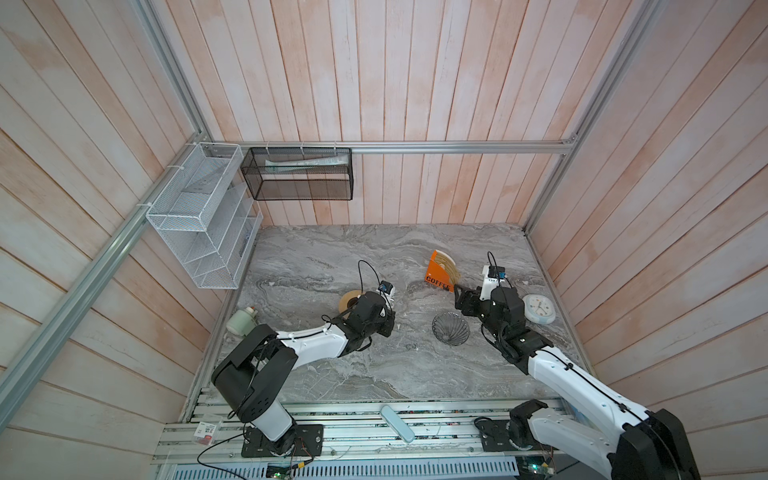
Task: Place the coffee filter in the dripper
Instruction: 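Lift the glass server with left gripper and carry it nearer the robot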
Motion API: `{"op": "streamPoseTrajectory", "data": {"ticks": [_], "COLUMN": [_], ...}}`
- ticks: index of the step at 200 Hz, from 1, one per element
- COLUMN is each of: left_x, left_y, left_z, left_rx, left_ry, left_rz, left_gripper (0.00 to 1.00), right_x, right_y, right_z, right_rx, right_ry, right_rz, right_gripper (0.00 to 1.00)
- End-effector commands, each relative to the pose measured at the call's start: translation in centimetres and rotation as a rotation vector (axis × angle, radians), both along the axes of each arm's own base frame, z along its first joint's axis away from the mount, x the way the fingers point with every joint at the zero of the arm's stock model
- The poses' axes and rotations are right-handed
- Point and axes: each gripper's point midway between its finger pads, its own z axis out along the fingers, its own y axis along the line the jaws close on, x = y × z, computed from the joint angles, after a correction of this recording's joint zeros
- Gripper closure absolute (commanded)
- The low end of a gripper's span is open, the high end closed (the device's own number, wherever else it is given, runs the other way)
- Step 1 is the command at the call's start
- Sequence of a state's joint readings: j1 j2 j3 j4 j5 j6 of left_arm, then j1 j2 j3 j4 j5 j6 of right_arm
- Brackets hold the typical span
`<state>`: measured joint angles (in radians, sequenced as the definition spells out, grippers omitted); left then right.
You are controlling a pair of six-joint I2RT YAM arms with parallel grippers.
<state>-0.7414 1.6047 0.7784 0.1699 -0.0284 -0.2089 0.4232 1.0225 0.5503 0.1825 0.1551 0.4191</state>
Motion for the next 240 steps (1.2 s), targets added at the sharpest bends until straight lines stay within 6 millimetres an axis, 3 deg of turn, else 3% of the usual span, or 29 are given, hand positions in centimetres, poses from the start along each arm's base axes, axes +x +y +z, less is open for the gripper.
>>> {"op": "streamPoseTrajectory", "data": {"ticks": [1,51,97,146,240], "left_x": [-1.7,-5.3,-8.6,-10.7,-14.8], "left_y": [-0.7,-0.5,0.9,2.7,3.3], "left_z": [1.6,2.4,2.9,2.9,-0.2], "left_rx": [-0.024,-0.038,-0.068,-0.121,-0.032], "left_ry": [-0.016,0.019,0.065,0.113,0.212], "left_rz": [-0.072,-0.140,-0.146,-0.092,-0.054], "left_gripper": [0.99,1.00,1.00,1.00,1.00], "right_x": [-0.6,-0.6,-0.6,-0.6,-0.5], "right_y": [0.1,0.3,0.5,0.9,1.1], "right_z": [-0.5,-0.5,-0.6,-0.6,-1.0], "right_rx": [0.009,0.022,0.035,0.051,0.056], "right_ry": [0.014,0.014,0.016,0.017,0.028], "right_rz": [0.007,0.015,0.025,0.038,0.046], "right_gripper": [0.24,0.24,0.24,0.24,0.24]}}
